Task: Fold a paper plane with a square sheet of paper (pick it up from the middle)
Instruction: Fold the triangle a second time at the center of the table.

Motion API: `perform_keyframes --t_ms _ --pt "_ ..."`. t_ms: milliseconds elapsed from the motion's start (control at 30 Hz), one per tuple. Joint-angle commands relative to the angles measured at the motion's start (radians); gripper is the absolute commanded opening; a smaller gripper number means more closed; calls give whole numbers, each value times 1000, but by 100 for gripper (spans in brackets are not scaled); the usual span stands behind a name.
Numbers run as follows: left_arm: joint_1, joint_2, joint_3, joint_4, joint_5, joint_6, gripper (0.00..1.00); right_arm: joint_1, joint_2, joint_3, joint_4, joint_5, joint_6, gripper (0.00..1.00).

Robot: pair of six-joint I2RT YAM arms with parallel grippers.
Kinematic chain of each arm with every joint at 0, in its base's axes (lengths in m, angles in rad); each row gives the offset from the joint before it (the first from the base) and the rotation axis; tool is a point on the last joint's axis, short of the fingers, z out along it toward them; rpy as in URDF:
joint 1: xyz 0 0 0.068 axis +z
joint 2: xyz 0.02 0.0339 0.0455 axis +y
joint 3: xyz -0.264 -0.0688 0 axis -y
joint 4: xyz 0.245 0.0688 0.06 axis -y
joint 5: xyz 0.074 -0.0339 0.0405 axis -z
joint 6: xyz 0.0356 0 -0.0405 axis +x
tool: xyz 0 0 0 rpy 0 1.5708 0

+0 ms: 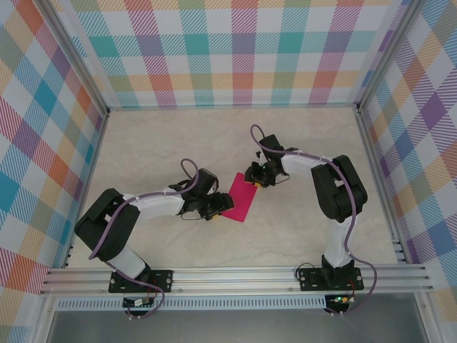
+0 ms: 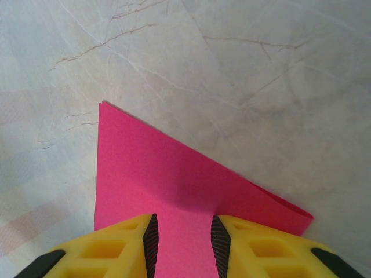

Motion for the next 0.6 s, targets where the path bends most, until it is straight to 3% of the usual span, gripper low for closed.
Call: perform_keyframes --t_ms 0,233,567 --pt "5 2 26 30 23 4 53 5 39 -45 -23 32 12 34" --pt "5 0 17 40 20 6 53 5 41 -52 -18 29 12 34" --pt "3 -53 9 104 58 11 43 5 48 -46 -25 29 12 34"
